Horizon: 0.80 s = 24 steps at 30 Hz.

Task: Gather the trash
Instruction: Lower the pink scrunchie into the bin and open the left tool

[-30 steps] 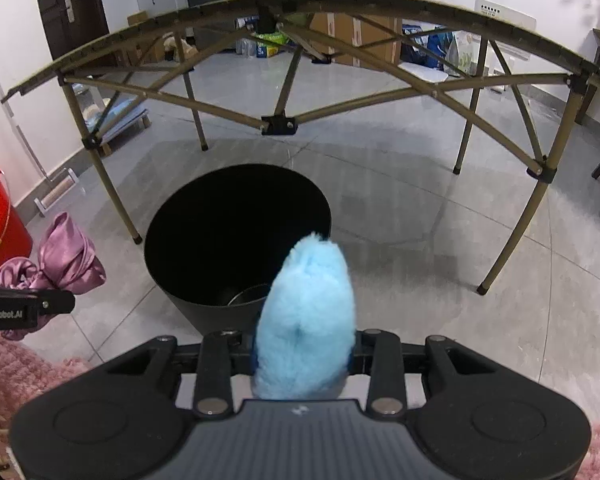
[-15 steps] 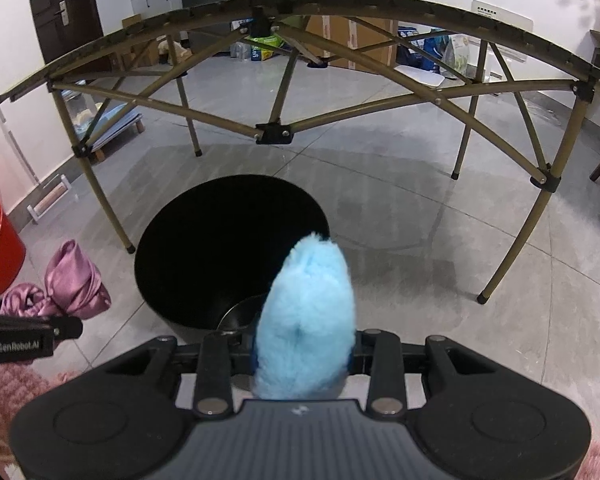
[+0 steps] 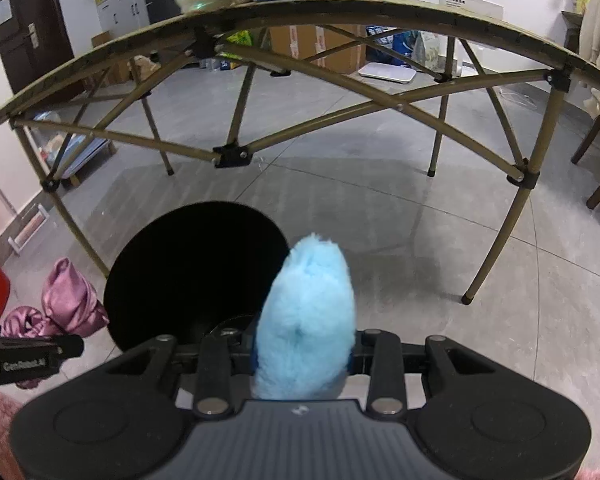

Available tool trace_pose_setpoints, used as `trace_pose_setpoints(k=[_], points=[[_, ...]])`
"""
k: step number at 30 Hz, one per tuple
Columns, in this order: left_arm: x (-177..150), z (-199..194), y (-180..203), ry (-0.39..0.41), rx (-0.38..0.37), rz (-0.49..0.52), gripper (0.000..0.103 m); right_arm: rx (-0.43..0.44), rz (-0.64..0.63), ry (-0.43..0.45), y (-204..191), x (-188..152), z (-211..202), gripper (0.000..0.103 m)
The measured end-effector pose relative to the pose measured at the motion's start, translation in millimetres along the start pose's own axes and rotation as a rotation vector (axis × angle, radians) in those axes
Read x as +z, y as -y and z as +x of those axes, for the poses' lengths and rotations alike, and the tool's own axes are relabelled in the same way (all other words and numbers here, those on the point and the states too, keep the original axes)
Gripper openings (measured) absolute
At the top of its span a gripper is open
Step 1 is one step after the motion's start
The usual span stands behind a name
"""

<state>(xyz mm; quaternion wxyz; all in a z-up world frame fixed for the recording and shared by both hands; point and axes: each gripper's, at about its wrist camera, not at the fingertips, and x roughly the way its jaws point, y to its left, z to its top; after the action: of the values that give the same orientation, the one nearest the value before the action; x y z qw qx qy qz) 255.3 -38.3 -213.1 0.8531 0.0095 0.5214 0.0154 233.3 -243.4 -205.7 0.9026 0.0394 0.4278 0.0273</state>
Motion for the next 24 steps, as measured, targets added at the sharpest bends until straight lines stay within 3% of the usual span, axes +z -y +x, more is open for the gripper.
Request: trace_pose_setpoints(k=[24], points=[[71,35,75,-0.020,-0.040,-0.065,0.035,-0.076,0.121,0.062,48,54,19,0.034]])
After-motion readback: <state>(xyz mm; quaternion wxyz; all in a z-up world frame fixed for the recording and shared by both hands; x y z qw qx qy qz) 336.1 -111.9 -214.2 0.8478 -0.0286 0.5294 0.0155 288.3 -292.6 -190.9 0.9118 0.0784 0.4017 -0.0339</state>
